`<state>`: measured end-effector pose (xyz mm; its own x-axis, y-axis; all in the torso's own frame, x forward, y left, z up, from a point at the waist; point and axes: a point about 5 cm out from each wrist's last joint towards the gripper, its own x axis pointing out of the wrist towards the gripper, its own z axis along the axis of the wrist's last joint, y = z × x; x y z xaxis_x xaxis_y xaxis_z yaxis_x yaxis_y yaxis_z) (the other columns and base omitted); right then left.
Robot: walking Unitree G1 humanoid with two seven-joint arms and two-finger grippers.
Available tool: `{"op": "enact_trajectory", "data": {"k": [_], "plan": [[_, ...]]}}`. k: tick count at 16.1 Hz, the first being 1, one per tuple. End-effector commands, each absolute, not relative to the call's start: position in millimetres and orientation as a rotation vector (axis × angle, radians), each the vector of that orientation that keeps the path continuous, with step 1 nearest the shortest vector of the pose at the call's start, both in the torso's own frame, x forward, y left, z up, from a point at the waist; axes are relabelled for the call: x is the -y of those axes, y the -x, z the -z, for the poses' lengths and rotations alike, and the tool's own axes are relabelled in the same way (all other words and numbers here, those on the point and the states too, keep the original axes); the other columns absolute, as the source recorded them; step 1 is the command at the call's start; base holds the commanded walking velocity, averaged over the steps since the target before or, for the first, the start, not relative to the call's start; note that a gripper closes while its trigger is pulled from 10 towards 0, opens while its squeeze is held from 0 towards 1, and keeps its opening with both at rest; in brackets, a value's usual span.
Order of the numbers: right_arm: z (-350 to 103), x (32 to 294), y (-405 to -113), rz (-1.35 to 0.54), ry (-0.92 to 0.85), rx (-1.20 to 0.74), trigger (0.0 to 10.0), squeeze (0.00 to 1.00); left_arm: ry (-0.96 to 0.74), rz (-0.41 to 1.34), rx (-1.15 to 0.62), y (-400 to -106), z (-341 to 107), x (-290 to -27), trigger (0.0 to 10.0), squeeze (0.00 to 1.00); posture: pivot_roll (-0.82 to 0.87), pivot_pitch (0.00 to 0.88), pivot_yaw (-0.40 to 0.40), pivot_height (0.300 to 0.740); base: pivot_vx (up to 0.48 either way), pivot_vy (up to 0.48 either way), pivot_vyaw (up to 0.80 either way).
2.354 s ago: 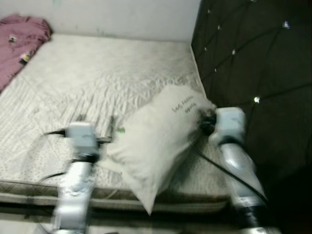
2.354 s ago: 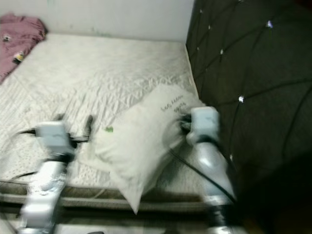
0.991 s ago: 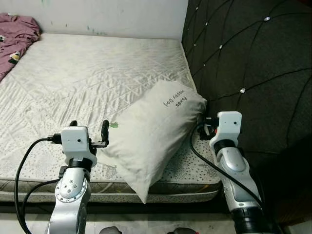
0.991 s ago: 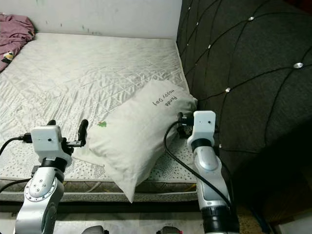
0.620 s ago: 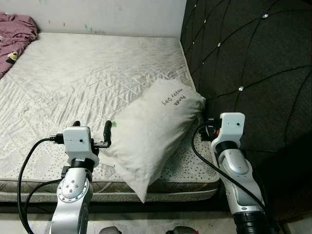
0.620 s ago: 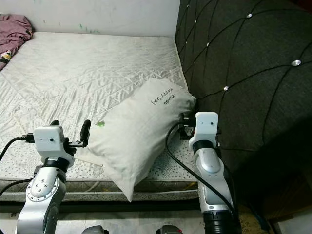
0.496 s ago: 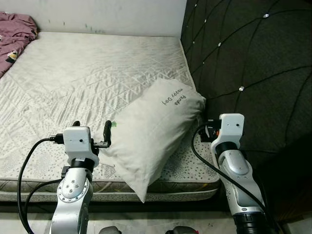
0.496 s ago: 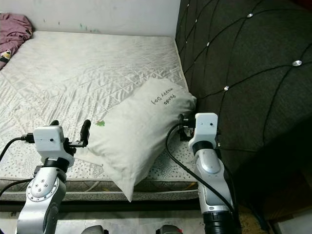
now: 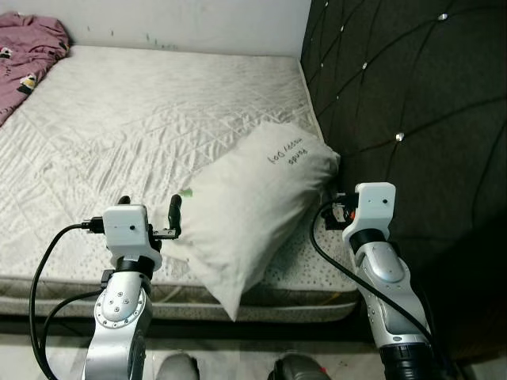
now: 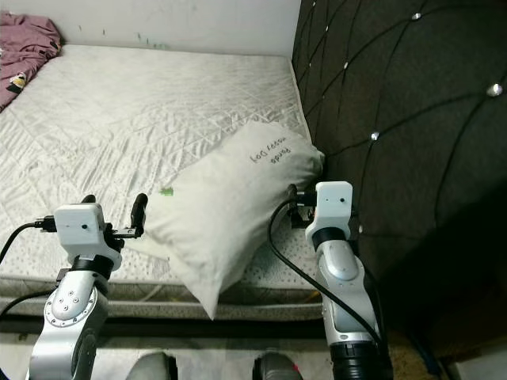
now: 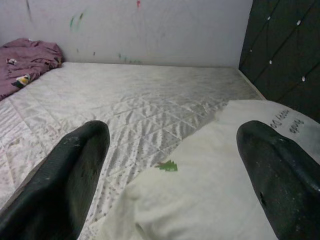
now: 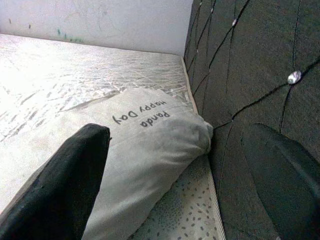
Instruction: Clean up the room
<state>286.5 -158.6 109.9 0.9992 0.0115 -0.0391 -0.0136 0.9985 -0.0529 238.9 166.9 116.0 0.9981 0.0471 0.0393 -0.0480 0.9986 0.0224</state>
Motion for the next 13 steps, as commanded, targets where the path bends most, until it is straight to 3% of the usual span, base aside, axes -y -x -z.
{"op": "enact_trajectory", "data": {"k": [1, 11, 13], "plan": [[-111.5, 157.2, -286.8, -0.020, 0.060, -0.038, 10.0, 0.00, -0.029, -0.054, 0.041, -240.4, -117.6, -167.2, 10.0, 0.00, 0.02, 0.047, -0.037, 0.646, 0.000, 0.000, 0.00], [-106.6, 154.4, -287.8, -0.044, 0.057, -0.059, 10.0, 0.00, -0.025, -0.052, 0.042, -240.8, -117.8, -169.5, 10.0, 0.00, 0.03, 0.051, -0.044, 0.646, 0.000, 0.000, 0.00], [-106.5, 154.4, -288.1, -0.046, 0.058, -0.059, 10.0, 0.00, -0.024, -0.053, 0.042, -240.6, -117.9, -169.6, 10.0, 0.00, 0.03, 0.052, -0.045, 0.646, 0.277, 0.000, 0.00]]}}
